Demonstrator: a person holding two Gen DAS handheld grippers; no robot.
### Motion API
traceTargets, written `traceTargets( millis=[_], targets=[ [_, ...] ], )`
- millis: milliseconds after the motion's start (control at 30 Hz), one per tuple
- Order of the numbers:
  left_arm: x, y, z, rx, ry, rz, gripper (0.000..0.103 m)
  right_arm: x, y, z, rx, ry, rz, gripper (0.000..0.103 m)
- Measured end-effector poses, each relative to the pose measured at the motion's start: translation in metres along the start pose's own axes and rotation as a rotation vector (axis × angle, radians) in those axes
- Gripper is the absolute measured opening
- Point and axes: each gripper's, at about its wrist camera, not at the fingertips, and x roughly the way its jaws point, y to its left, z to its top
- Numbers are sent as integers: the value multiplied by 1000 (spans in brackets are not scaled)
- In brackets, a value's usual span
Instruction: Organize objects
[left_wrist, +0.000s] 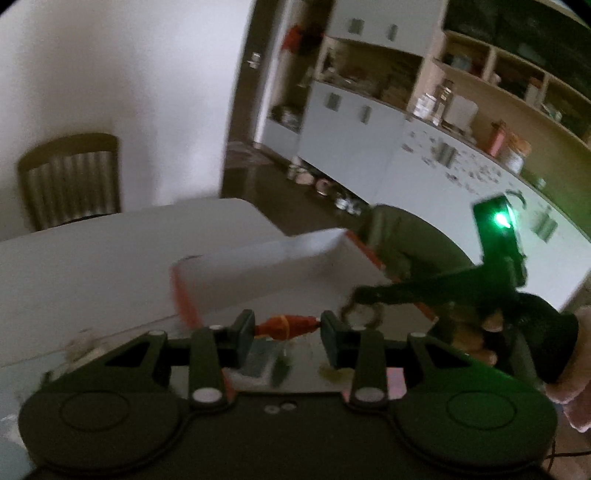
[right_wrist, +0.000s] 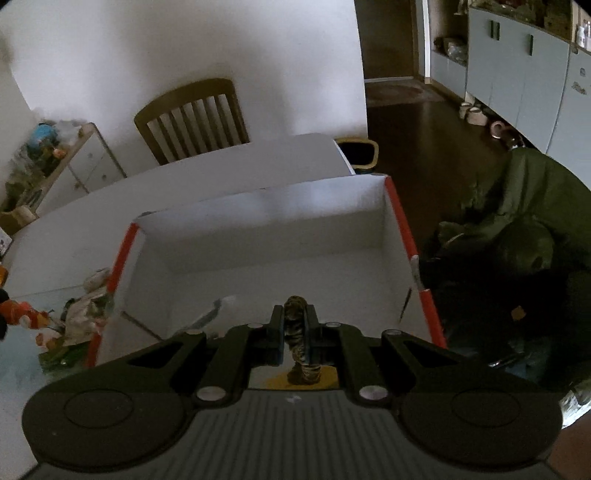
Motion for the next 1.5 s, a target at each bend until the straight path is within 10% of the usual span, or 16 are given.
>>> traceTargets(
  millis=[567,1500],
  targets=[
    [106,-23,-19,104,214,22,37,42,-9,14,5,78,36,9],
    [148,-4,-22,120,446,112,41,54,-20,0,-22,187,-50,11]
  ],
)
